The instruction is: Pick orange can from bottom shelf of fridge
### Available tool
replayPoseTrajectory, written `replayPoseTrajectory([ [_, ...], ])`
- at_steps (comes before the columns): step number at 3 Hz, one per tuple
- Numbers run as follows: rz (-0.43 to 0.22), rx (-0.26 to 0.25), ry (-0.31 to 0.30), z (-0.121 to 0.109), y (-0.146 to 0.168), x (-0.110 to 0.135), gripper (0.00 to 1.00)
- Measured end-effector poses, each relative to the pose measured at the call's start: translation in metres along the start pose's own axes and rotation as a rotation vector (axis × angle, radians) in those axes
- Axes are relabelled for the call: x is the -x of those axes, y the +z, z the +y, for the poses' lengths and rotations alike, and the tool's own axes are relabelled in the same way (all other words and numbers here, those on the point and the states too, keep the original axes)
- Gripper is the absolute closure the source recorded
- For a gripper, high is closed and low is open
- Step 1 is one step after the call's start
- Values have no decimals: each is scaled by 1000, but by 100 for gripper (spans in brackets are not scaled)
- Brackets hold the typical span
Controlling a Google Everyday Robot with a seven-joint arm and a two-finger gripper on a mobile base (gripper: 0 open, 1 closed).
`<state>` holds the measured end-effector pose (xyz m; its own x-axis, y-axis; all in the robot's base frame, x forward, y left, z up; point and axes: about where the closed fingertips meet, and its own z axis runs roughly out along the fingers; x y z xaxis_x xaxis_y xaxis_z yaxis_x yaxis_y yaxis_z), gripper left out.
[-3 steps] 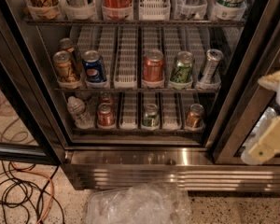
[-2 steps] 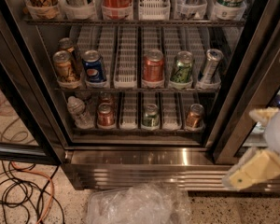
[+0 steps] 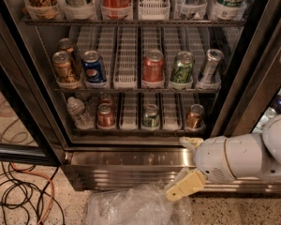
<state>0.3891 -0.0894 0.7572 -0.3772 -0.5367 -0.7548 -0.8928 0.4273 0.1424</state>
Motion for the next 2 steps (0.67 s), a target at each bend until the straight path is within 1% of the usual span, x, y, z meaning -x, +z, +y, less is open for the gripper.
replayPoseTrajectory([
  [1, -47, 54, -4, 7, 16, 8, 0],
  [2, -47, 54, -4, 7, 16, 8, 0],
])
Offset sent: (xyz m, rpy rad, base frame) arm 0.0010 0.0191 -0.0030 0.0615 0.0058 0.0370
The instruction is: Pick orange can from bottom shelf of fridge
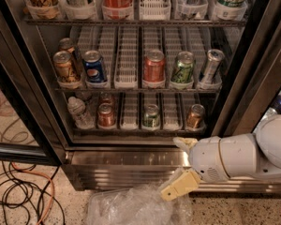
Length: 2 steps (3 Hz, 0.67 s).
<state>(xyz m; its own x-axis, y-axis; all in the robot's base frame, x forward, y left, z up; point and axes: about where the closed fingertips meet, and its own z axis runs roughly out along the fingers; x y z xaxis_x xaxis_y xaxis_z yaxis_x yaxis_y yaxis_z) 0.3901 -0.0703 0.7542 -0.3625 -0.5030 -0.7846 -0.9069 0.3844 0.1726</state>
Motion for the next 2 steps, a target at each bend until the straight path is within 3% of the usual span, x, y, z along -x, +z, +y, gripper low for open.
replayPoseTrajectory([
  [1, -52, -55, 10, -11, 9, -3, 0],
  [2, -141, -154, -11, -4, 28, -11, 0],
])
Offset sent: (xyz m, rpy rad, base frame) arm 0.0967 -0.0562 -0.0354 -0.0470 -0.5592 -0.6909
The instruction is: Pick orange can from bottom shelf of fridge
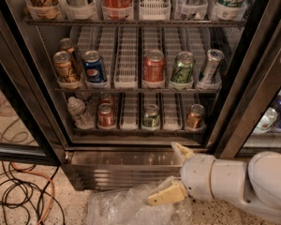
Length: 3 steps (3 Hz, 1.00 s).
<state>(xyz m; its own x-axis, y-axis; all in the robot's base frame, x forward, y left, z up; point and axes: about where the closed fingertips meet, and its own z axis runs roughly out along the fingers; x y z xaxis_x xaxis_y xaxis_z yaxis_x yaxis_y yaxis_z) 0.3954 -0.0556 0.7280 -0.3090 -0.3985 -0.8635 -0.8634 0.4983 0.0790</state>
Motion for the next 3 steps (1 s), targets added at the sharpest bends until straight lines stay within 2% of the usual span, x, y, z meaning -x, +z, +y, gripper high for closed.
replayPoseTrajectory([
  [1, -92, -140, -31, -2, 3, -2, 0],
  [2, -112, -235, -100, -12, -4, 12, 0],
  [3, -101, -225, -58, -14, 5, 1, 0],
])
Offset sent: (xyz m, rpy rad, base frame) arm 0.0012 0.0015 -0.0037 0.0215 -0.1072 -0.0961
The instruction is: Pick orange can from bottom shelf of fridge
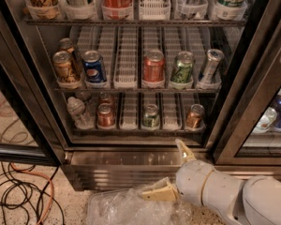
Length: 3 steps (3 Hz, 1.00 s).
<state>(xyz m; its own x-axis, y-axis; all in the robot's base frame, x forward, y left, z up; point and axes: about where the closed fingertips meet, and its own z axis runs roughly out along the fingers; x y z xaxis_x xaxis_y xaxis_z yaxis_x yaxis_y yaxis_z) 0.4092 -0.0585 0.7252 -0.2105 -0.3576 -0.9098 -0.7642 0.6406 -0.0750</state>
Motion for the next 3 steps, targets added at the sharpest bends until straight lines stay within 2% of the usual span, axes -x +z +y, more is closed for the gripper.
replayPoseTrajectory([
  [1, -9, -82, 34, -36, 6, -19, 0],
  [2, -29, -237, 40, -79, 4, -32, 0],
  [3, -8, -309, 51, -97, 1, -40, 0],
])
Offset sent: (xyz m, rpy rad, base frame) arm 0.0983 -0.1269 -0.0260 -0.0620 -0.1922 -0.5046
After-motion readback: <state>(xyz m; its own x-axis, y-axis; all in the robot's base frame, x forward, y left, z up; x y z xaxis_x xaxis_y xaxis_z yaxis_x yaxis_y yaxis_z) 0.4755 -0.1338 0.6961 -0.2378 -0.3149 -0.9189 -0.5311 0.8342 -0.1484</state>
